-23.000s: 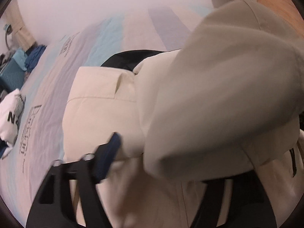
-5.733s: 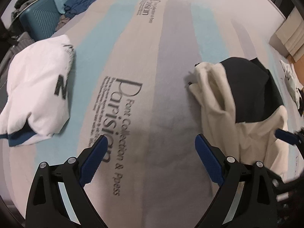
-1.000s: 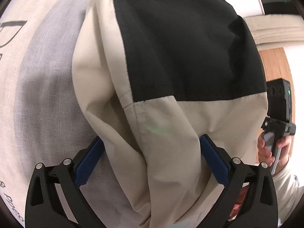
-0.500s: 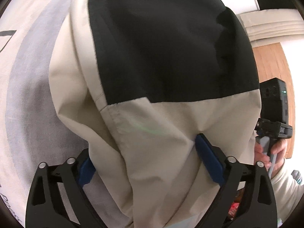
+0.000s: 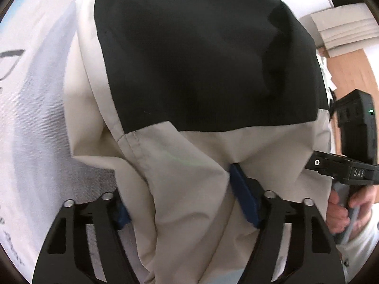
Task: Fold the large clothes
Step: 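Lift the folded jacket bundle with both tools and carry it toward the luggage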
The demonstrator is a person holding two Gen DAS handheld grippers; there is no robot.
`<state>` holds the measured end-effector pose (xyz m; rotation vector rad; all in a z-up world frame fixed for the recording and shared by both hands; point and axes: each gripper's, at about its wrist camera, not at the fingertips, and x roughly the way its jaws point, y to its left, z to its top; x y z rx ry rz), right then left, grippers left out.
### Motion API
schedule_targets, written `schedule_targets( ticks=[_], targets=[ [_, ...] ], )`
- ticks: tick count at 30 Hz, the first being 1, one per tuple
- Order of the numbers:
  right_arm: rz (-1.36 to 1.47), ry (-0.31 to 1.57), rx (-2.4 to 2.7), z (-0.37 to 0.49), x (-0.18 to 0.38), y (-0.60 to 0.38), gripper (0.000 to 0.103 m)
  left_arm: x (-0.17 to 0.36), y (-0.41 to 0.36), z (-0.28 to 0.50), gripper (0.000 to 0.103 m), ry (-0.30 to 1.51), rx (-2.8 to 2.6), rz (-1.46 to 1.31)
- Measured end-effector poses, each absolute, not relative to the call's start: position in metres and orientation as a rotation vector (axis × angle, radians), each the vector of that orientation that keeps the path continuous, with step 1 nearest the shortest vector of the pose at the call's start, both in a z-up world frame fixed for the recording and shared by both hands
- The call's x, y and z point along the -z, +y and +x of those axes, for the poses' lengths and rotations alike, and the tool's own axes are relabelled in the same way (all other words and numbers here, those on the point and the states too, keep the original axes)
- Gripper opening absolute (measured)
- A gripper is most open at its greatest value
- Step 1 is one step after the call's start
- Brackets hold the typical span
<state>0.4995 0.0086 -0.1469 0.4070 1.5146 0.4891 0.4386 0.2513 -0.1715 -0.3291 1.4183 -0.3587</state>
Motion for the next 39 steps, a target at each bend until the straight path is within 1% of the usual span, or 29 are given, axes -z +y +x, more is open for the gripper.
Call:
schedule_targets(
  ticks=[1,2,3,4,6,9,11,12,13,14,16,20,26,27,30,31,34,35,37,39],
  targets=[
    [0.409,1.502,-0.49,0.498,0.142,0.009,0.066,0.166,0.247,0.436,0.048,1.407,0.346,-0.306],
    [0.414,1.495,-0.49,0.497,0.139,0.008,0.06,0.161,0.243,0.433,0.044,1.401,0.334,-0.285],
    [0.418,1.489,-0.488,0.496,0.137,0.008,0.056,0.158,0.242,0.433,0.034,1.397,0.321,-0.271],
    [0.425,1.485,-0.487,0.495,0.136,0.007,0.054,0.154,0.24,0.431,0.027,1.394,0.302,-0.261],
    [0.446,1.482,-0.488,0.495,0.134,0.005,0.05,0.15,0.239,0.43,0.023,1.392,0.287,-0.26],
    [0.439,1.483,-0.501,0.496,0.134,0.006,0.05,0.151,0.236,0.427,0.021,1.397,0.296,-0.249],
    [0.437,1.488,-0.506,0.497,0.137,0.005,0.051,0.156,0.246,0.427,0.023,1.405,0.297,-0.275],
    [0.441,1.495,-0.506,0.498,0.139,0.005,0.053,0.158,0.244,0.427,0.028,1.409,0.291,-0.281],
    [0.435,1.5,-0.51,0.498,0.139,0.006,0.054,0.162,0.257,0.436,0.035,1.413,0.283,-0.281],
    [0.426,1.504,-0.516,0.499,0.139,0.007,0.054,0.16,0.262,0.439,0.038,1.413,0.272,-0.28],
    [0.417,1.509,-0.524,0.498,0.139,0.004,0.055,0.162,0.263,0.435,0.058,1.418,0.23,-0.26],
    [0.431,1.516,-0.531,0.497,0.143,0.002,0.057,0.175,0.279,0.427,0.063,1.432,0.239,-0.411],
    [0.469,1.517,-0.523,0.497,0.15,-0.007,0.06,0.176,0.268,0.433,0.066,1.404,0.278,-0.528],
    [0.484,1.52,-0.52,0.498,0.152,-0.009,0.06,0.18,0.269,0.436,0.068,1.404,0.285,-0.561],
    [0.518,1.527,-0.511,0.5,0.156,-0.014,0.061,0.183,0.268,0.44,0.068,1.392,0.312,-0.578],
    [0.525,1.529,-0.511,0.501,0.157,-0.014,0.061,0.181,0.266,0.441,0.057,1.391,0.32,-0.567],
    [0.528,1.515,-0.512,0.499,0.156,-0.016,0.058,0.168,0.253,0.441,0.04,1.386,0.328,-0.471],
    [0.533,1.51,-0.511,0.498,0.155,-0.016,0.056,0.164,0.249,0.441,0.037,1.388,0.32,-0.448],
    [0.528,1.482,-0.519,0.496,0.151,-0.019,0.053,0.154,0.242,0.438,0.027,1.384,0.297,-0.394],
    [0.531,1.462,-0.53,0.494,0.146,-0.023,0.05,0.143,0.232,0.435,0.025,1.382,0.286,-0.349]
  ],
)
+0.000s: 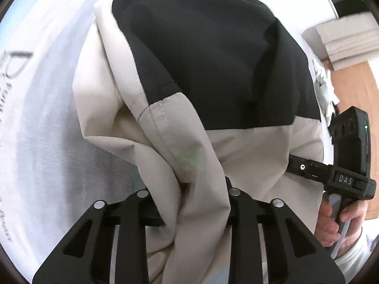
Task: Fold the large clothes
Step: 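Lift the folded jacket bundle with both tools and carry it toward the luggage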
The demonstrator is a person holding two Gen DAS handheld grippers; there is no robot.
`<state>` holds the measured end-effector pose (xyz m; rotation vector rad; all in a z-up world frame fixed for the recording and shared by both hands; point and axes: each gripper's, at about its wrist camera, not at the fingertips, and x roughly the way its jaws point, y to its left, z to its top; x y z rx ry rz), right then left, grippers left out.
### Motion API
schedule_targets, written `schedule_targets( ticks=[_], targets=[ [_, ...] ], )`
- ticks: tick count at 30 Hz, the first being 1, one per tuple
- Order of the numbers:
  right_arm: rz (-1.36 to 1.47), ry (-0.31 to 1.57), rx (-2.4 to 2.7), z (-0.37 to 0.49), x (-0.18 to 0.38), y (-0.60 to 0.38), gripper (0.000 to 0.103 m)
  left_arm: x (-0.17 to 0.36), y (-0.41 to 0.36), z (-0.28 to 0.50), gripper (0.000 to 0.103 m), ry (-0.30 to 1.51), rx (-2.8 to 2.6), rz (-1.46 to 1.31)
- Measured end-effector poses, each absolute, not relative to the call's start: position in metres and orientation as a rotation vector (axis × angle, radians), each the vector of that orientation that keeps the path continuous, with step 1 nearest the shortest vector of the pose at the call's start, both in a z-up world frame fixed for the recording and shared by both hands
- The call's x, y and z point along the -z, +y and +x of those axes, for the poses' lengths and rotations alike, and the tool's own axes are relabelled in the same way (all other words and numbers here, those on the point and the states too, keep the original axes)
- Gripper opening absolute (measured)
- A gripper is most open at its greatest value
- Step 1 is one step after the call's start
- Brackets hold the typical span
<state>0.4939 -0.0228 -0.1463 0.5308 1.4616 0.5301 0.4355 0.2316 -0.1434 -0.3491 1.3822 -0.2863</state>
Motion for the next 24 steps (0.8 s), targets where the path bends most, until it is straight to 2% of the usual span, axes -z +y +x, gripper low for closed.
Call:
schedule_targets(
  ticks=[8,24],
  targets=[
    [0.524,1.394,-0.56,0.49,0.129,-0.032,0.045,0.105,0.202,0.442,0.023,1.356,0.258,-0.259],
    [0.39,1.234,-0.599,0.47,0.061,-0.024,0.042,0.052,0.182,0.439,0.023,1.262,0.224,-0.165]
  ],
)
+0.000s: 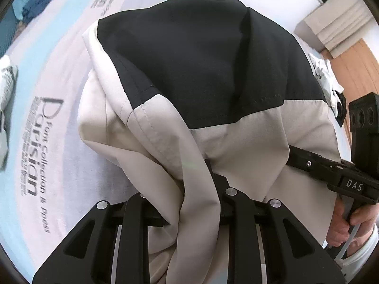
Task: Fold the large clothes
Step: 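Lift the folded jacket bundle with both tools and carry it toward the luggage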
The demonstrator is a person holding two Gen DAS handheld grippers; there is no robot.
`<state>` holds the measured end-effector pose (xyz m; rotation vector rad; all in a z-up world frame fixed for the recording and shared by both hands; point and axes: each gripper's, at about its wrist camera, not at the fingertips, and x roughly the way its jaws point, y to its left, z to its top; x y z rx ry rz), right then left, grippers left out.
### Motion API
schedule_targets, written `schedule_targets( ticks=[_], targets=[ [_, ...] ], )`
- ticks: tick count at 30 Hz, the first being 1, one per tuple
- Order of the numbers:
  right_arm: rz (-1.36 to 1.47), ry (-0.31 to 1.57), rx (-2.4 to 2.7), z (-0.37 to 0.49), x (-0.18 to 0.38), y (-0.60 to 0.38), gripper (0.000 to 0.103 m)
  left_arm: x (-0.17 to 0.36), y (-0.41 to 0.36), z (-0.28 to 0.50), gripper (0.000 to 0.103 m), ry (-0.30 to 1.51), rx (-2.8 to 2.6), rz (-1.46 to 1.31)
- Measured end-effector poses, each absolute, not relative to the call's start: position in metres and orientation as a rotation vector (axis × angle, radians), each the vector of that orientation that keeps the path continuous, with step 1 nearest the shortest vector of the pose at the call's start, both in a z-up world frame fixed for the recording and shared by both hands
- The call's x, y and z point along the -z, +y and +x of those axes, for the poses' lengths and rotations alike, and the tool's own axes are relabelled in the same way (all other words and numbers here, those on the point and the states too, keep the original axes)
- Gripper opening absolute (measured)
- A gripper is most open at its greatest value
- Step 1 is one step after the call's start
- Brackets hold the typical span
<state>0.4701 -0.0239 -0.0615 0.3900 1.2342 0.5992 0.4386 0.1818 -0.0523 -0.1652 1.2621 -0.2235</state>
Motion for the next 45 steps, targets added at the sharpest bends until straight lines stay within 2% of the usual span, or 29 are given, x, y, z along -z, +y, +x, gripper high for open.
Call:
schedule_targets(
  ticks=[12,20,27,33,45],
  targets=[
    [0.361,1.123,-0.587,0.434,-0.005,-0.014,0.041,-0.012,0.178,0.413,0.023,1.175,0.224,-0.102],
    [0.24,1.044,-0.68,0.411,-0.058,0.031,0.041,-0.055,0.206,0.383,0.024,1.116,0.135,-0.088],
    [0.205,0.979,-0.789,0.408,-0.114,0.107,0.041,-0.117,0.276,0.36,0.023,1.03,0.007,-0.103],
    [0.178,0.914,-0.881,0.415,-0.158,0.219,0.041,-0.162,0.372,0.355,0.023,0.965,-0.089,-0.09],
    [0.233,0.93,-1.012,0.443,-0.18,0.418,0.041,-0.209,0.571,0.363,0.023,0.961,-0.281,-0.042]
  ],
)
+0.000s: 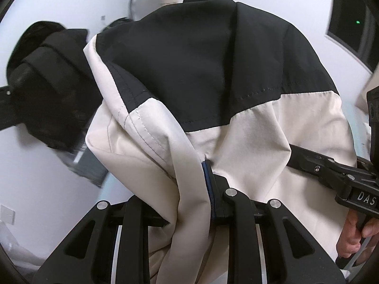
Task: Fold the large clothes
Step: 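Lift the folded jacket bundle with both tools and carry it toward the luggage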
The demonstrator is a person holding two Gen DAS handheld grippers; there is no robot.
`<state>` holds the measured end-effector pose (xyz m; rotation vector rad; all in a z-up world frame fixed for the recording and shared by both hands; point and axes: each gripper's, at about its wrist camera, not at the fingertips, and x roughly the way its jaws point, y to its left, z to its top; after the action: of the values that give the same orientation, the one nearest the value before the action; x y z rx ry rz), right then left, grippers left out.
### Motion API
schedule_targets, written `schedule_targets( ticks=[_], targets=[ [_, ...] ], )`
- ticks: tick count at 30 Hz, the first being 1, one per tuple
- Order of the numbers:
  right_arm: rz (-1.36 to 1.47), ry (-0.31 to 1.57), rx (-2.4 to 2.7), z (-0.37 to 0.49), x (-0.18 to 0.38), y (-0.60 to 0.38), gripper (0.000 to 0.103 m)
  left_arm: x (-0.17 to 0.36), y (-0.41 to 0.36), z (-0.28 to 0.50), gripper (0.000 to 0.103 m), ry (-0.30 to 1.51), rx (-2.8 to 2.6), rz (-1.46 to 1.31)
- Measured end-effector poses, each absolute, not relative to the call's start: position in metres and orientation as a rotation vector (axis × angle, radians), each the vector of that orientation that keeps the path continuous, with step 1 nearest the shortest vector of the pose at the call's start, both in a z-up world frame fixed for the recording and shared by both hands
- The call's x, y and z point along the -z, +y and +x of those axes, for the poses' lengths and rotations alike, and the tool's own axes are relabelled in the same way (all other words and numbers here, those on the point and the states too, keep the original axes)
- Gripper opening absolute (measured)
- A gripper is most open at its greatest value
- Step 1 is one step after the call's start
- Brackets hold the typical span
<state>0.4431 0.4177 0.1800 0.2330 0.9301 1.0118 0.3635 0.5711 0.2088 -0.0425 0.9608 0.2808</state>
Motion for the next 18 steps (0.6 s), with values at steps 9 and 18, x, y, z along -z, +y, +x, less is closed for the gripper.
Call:
schedule_targets(
  ticks=[9,18],
  targets=[
    [0.269,1.059,-1.005,0.496,-0.106,0.513,0.041,-0.153,0.659,0.418,0.023,1.056,-0.34,-0.041],
    [0.142,1.184,-0.869,0.533,-0.017,0.523,0.042,-0.042,0.684,0.457,0.024,1.155,-0.247,-0.136]
  ],
)
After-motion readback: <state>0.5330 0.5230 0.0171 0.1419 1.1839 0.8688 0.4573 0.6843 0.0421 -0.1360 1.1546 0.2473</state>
